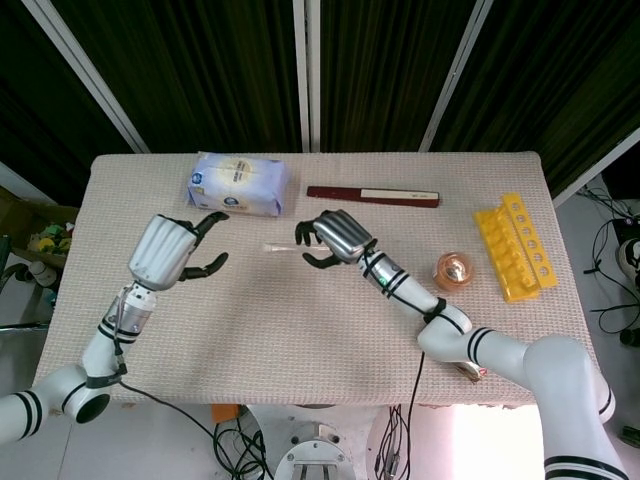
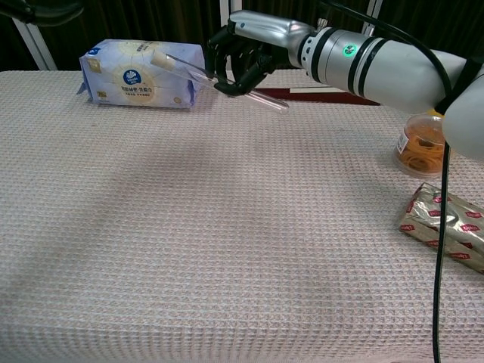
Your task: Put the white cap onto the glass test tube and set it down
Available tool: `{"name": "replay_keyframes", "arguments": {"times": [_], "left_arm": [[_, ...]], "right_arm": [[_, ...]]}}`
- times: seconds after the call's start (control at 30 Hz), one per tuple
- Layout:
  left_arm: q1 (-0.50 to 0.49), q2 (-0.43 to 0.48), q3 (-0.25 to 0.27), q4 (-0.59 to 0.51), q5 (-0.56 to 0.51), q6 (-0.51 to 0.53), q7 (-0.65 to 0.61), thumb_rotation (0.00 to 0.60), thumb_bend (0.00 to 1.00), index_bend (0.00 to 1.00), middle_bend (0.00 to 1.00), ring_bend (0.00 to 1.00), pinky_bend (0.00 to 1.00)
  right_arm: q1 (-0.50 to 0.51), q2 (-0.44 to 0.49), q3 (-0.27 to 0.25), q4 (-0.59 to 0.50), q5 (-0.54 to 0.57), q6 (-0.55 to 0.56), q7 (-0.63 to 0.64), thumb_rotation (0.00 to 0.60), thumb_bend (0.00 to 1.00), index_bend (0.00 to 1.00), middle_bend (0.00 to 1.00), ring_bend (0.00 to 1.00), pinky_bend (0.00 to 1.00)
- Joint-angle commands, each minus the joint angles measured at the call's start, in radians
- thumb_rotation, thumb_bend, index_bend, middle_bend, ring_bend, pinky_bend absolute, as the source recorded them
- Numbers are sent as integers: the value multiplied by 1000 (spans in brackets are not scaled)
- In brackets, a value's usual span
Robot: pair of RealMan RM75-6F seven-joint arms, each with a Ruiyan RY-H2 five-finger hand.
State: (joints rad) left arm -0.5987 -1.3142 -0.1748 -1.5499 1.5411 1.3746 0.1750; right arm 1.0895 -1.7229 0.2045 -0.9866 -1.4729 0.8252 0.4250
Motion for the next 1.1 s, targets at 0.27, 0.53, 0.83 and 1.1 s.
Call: {"name": "replay_keyframes", "arguments": {"times": [0.27,0.53,0.83,1.1], "left_arm": [[54,30,8,-28,-24,36,14,388,287,289,900,850,979],[70,26,5,-23,-38,34,5,387,283,288,899,847,978],[82,29,2,-22,-44,34,6,384,280,286,898,847,977],[105,68,-3,-40,-103,5,37,380,260,266,858,807,952]], "right_arm": [[47,-53,-60,83,1,-105,-280,600,646,822,672,539,418],[60,-151,-72,203,13,-135,-373,600,521,710,583,492,365],[41,-148,-65,179,55,-162,-430,600,330,371,412,345,308],[-33,14,-37,-8,116,-113,-485,600,290,151,297,252,269]]}}
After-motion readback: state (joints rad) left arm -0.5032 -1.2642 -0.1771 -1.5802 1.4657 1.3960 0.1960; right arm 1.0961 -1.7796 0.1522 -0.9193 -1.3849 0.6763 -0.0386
